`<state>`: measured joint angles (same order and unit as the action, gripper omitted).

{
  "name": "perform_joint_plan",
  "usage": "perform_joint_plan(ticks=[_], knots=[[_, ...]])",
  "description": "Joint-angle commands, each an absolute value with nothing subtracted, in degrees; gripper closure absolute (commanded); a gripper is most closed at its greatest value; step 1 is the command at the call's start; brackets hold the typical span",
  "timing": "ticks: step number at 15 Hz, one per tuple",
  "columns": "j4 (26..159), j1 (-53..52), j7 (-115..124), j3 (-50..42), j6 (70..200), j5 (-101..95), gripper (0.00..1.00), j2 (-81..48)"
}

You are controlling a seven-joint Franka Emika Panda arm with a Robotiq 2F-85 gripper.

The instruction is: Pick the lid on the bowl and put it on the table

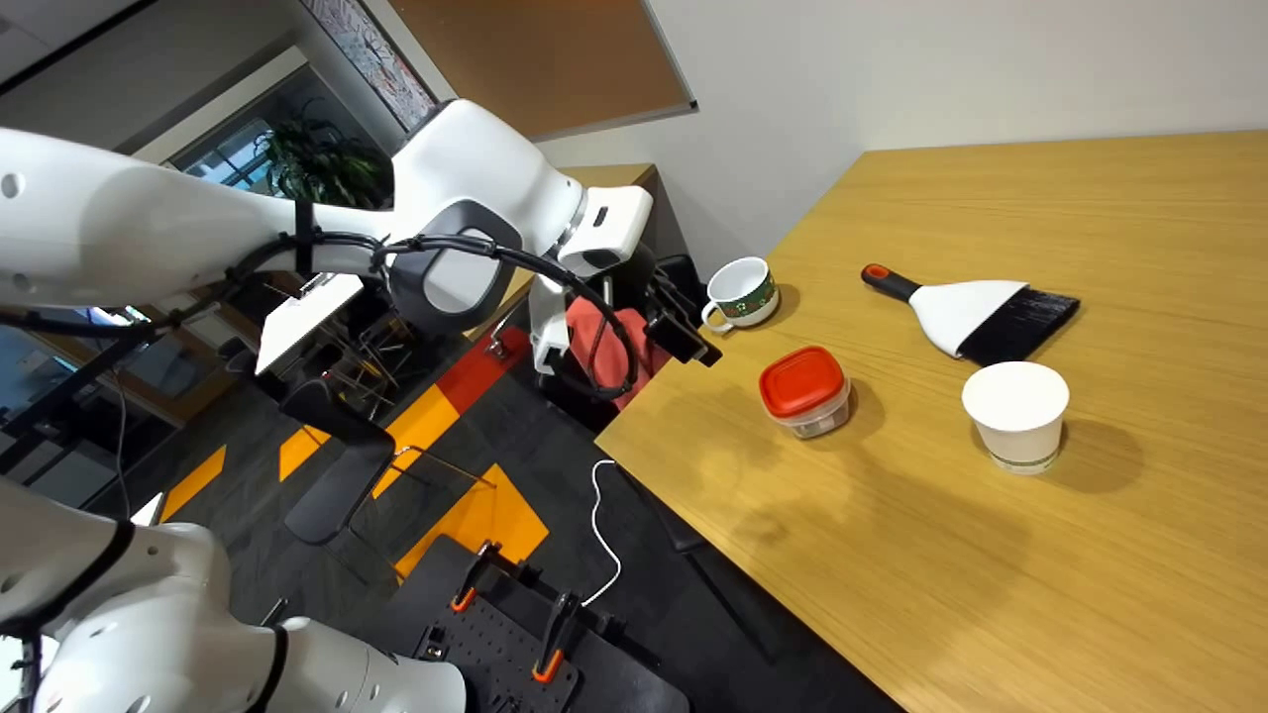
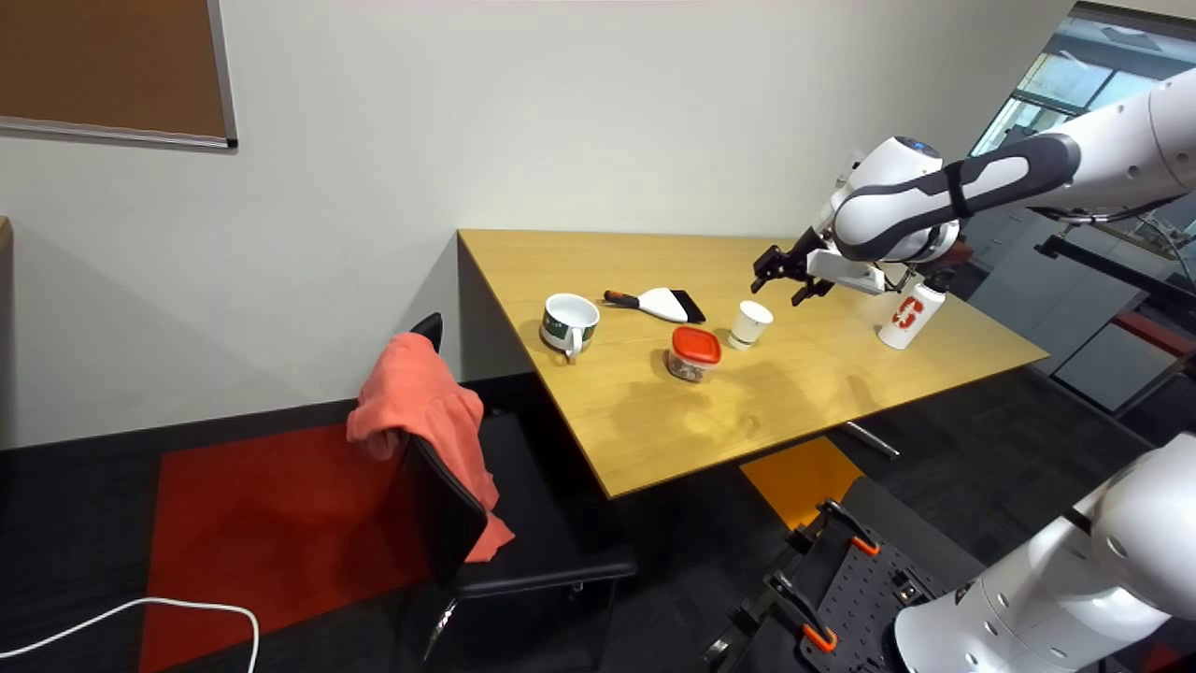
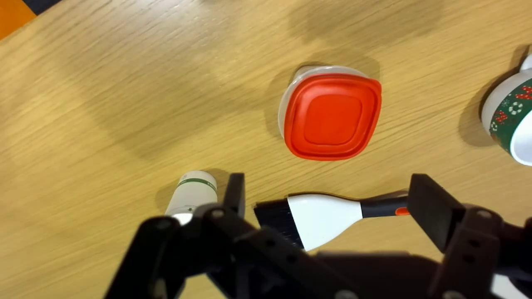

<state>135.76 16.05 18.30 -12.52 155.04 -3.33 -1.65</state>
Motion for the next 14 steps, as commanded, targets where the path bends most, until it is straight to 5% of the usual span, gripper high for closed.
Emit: perform_joint_plan(ticks=[1,14], knots=[[133.70,15.06,20.02,-13.46,154.51,-3.88,0.00,-4.11],[121.62,17.83,4.51,-11.68,156.38,12.31,0.00,-21.78]])
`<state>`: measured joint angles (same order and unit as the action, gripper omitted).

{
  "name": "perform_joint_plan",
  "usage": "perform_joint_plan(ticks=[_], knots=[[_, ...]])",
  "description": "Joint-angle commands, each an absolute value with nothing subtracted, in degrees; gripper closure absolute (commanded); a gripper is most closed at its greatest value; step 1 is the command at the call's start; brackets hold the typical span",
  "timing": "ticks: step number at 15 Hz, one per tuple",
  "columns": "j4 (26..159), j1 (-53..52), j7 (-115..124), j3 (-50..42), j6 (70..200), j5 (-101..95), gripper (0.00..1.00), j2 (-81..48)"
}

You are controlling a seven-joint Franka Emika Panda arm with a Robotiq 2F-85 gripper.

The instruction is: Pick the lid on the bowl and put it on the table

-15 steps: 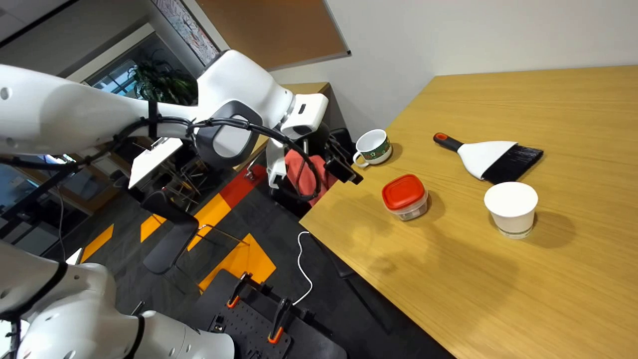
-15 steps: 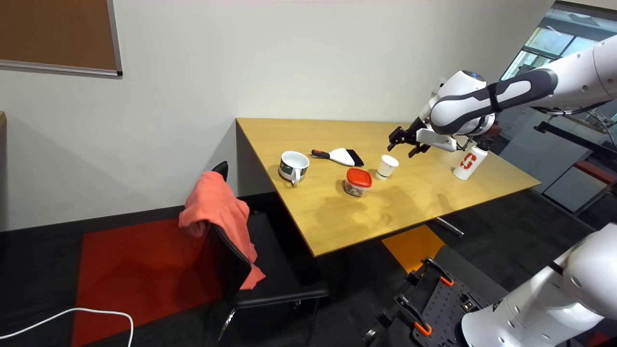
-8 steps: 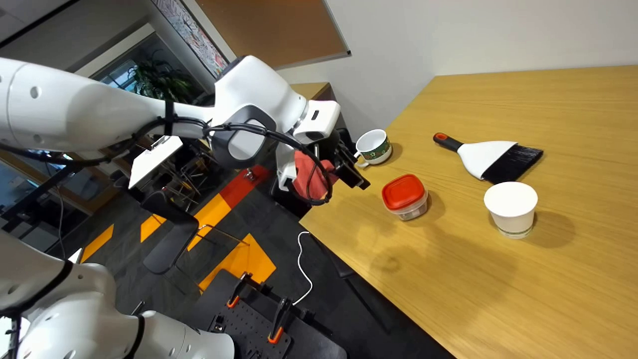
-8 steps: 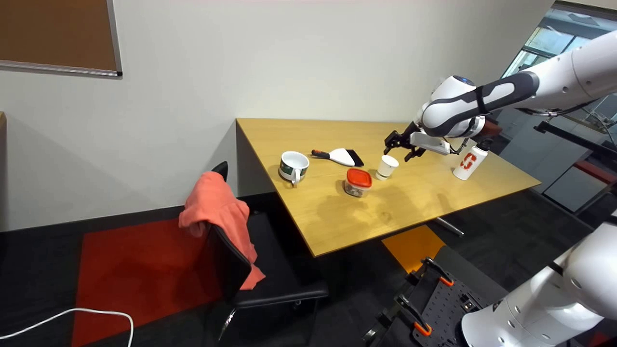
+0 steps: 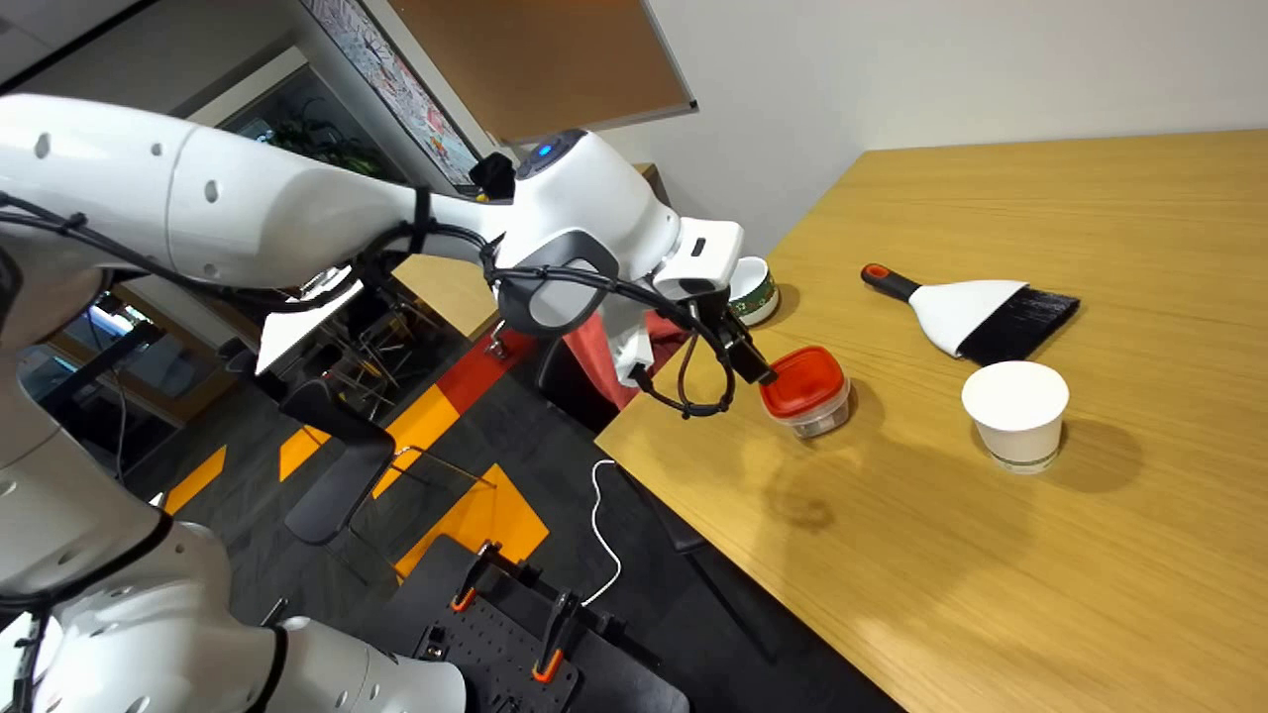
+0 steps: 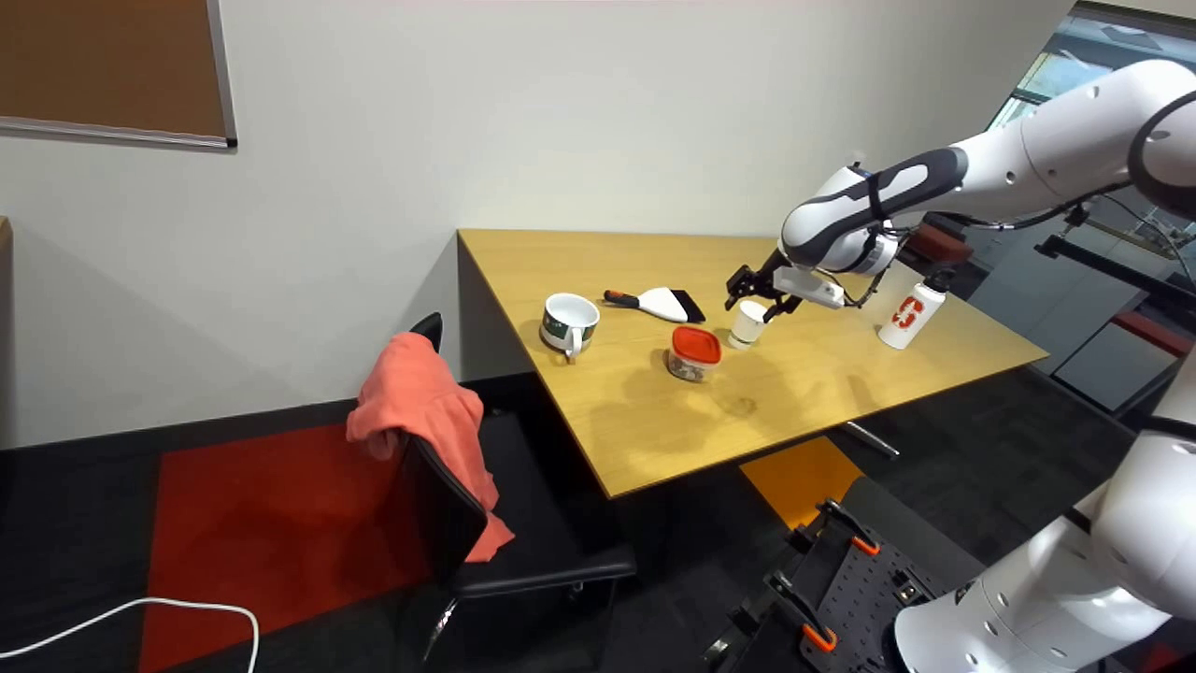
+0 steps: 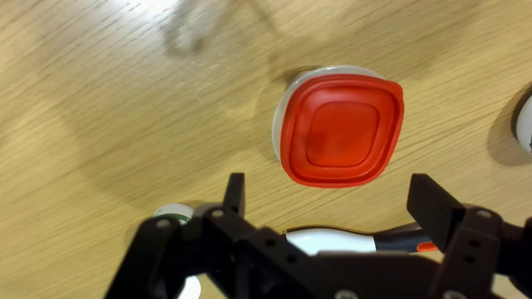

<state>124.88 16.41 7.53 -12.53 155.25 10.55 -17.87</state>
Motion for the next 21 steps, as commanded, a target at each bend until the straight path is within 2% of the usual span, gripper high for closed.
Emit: perform_joint_plan(ticks=[1,13,14,15,17,20,21], knots=[[121.02,18.07,3.67,-11.79,156.98,11.84,0.00,-23.07],[119.95,18.08,5.89,-12.02,156.20,12.01,0.00,-26.19],[119.85,18.35,5.72,-11.80,156.15,12.40,0.08,-26.47],[119.76,18.46,5.59,-11.72,156.04,12.60,0.23,-26.68],[119.47,18.62,5.65,-11.69,155.94,13.12,0.41,-27.26],[118.35,18.74,6.48,-11.90,155.77,13.88,0.64,-28.82],[117.82,18.84,6.69,-11.92,155.67,14.05,0.68,-29.43]])
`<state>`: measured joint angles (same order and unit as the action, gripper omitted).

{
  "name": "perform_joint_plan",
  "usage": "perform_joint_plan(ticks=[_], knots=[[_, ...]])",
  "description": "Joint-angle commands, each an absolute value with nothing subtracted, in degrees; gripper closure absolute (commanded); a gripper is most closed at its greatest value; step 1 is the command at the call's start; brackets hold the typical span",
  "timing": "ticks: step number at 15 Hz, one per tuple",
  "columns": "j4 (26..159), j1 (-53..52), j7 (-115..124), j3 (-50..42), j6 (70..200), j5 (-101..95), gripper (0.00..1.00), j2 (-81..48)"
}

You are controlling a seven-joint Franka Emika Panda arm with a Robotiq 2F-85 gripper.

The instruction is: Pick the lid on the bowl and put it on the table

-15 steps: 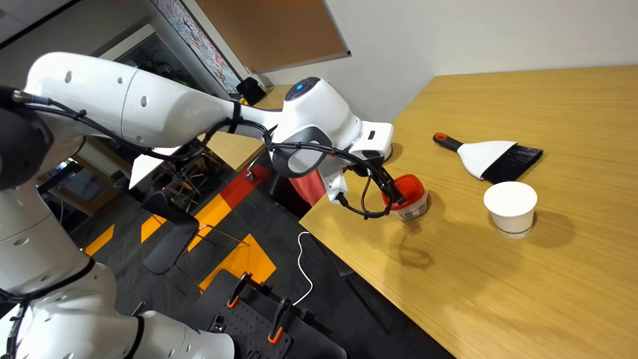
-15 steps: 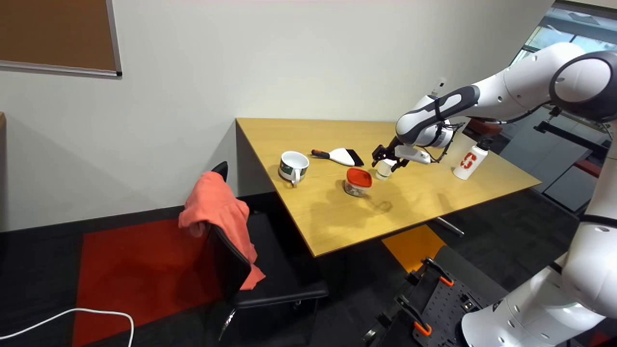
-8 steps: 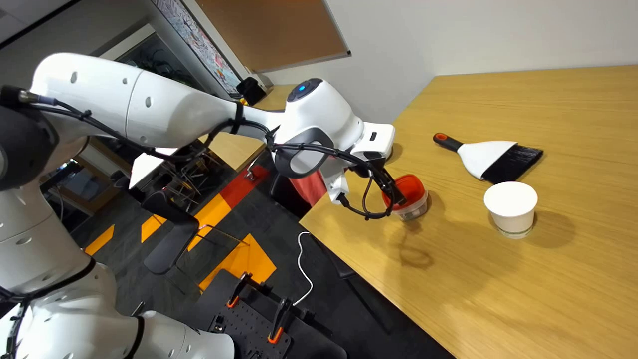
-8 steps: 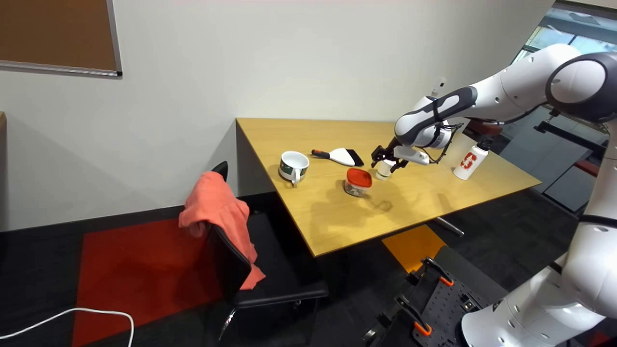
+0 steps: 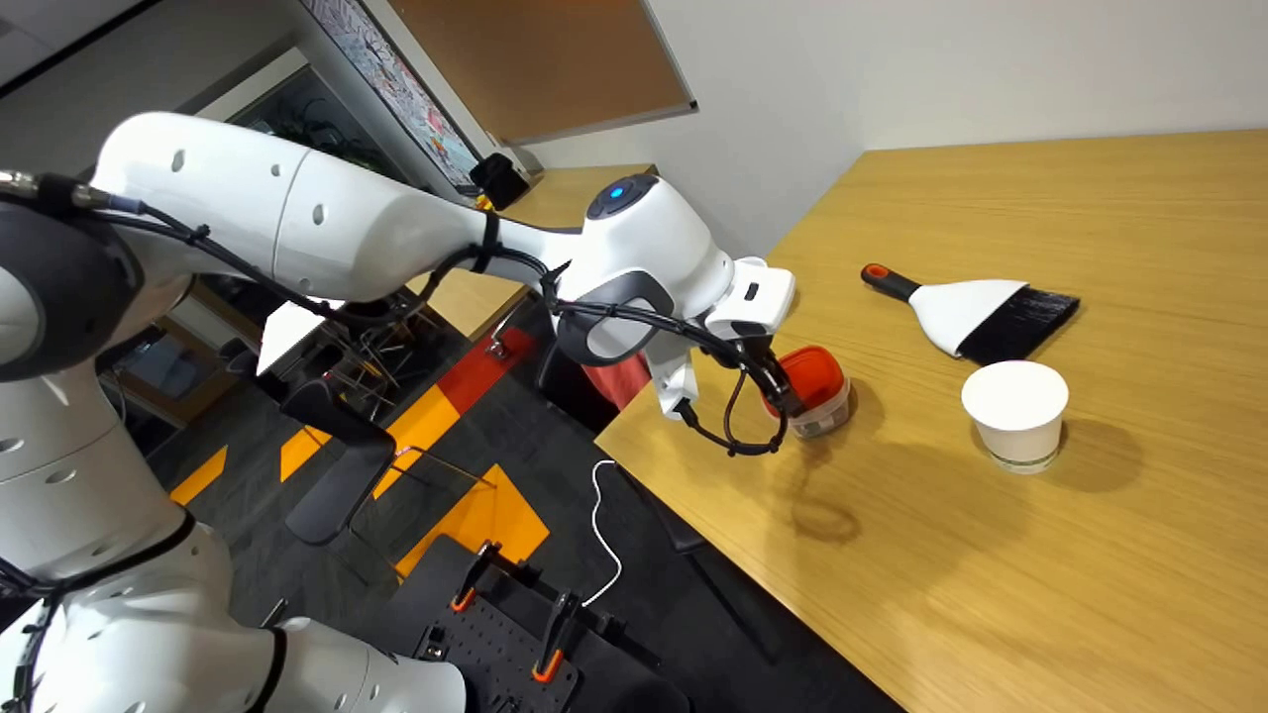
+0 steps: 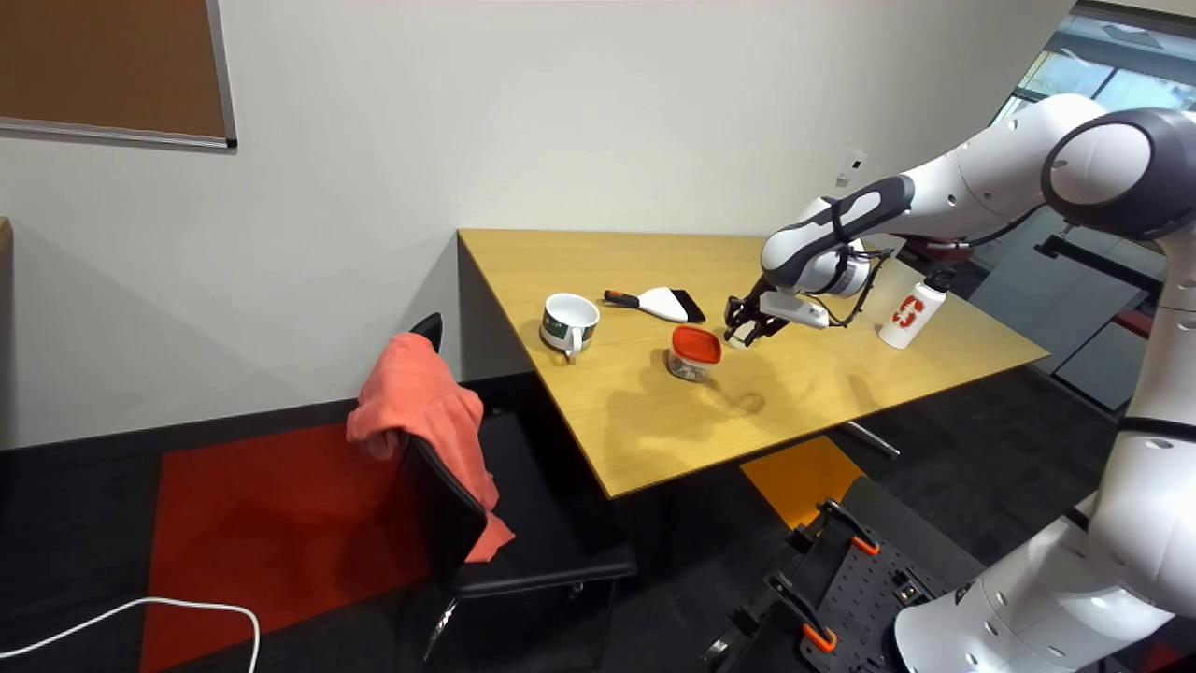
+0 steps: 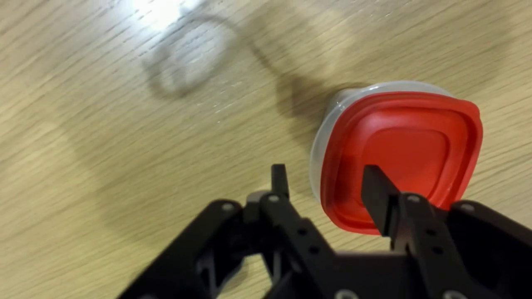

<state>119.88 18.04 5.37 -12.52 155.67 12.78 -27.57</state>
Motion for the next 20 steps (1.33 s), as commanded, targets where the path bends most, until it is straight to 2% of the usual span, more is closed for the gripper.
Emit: perform_joint_plan(ticks=[1,3,4,7,13,14,16,18,20], knots=[[117.20,18.91,7.21,-11.93,155.60,14.14,0.70,-30.19],[116.04,19.03,7.77,-11.84,155.38,14.25,0.64,-31.50],[115.35,19.01,8.21,-11.79,155.30,14.28,0.56,-32.23],[113.48,19.11,8.59,-11.42,154.81,14.64,0.47,-33.96],[110.80,18.92,9.57,-11.60,154.33,14.70,0.56,-36.06],[110.53,18.90,9.72,-11.61,154.31,14.66,0.60,-36.30],[110.03,18.84,9.87,-11.65,154.31,14.58,0.76,-36.76],[109.64,18.78,9.94,-11.66,154.27,14.52,0.85,-37.23],[109.30,18.68,10.06,-11.69,154.27,14.44,0.88,-37.74]])
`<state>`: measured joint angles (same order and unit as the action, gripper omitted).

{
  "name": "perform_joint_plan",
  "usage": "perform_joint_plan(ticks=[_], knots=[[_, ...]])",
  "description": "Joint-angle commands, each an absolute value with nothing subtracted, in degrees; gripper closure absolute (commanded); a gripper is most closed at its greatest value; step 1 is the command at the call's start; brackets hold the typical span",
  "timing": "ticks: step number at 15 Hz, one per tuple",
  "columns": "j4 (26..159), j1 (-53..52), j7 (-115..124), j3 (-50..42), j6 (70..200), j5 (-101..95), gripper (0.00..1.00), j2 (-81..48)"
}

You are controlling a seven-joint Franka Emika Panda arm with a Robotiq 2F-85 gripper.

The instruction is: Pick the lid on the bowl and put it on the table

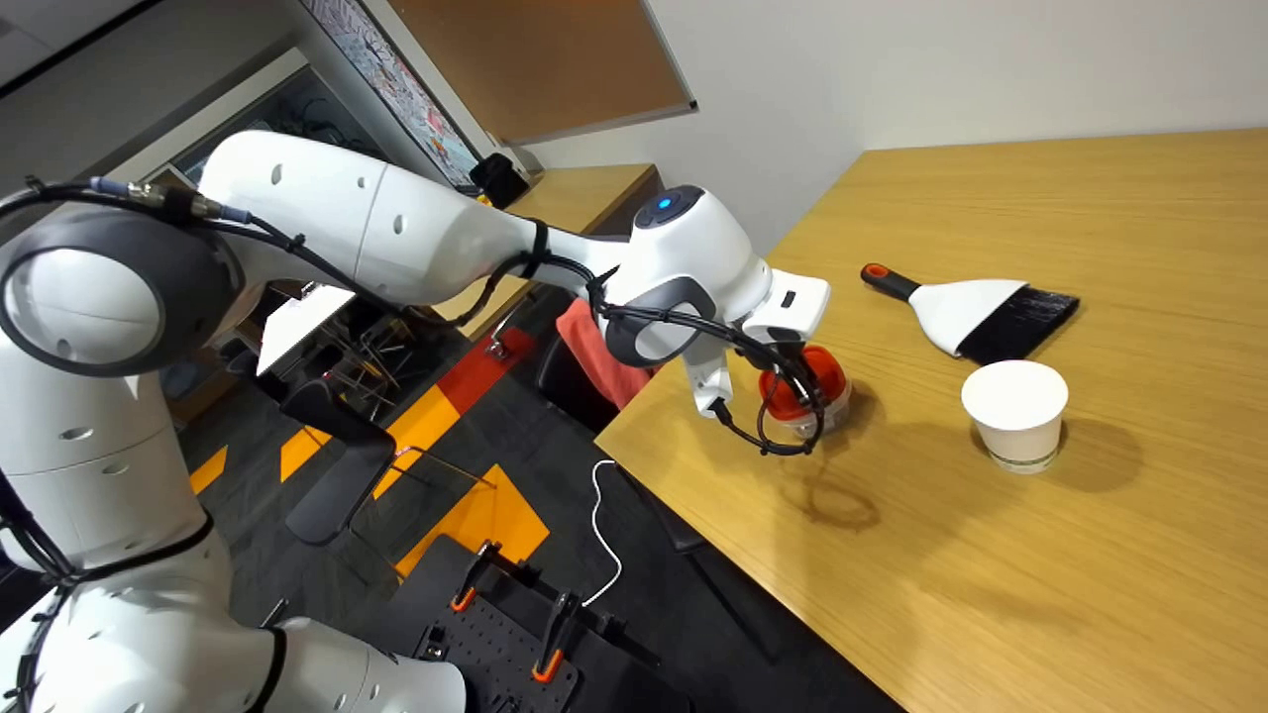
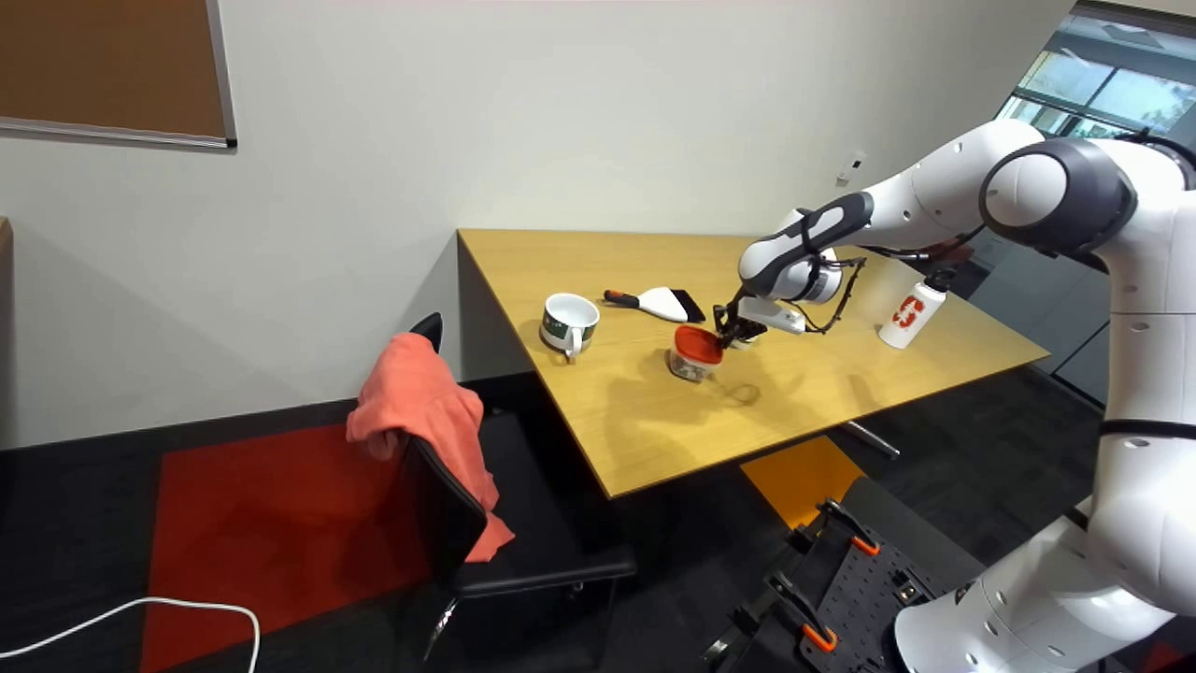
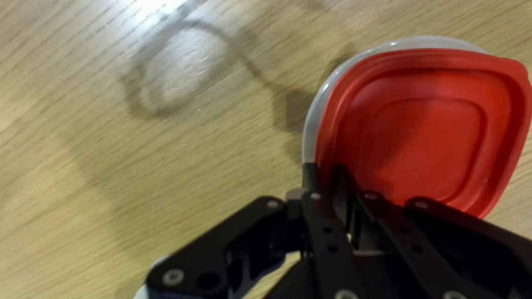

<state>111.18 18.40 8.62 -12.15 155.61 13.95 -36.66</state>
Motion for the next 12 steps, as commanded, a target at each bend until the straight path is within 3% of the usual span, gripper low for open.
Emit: perform_joint_plan(ticks=[1,2,4,12], knots=[[109.16,18.58,10.14,-11.75,154.31,14.35,0.87,-37.96],[109.03,18.51,10.18,-11.77,154.34,14.32,0.97,-38.13],[109.76,18.41,9.84,-11.68,154.72,14.27,1.00,-37.32],[116.97,16.34,9.65,-12.70,155.38,13.11,0.98,-28.88]])
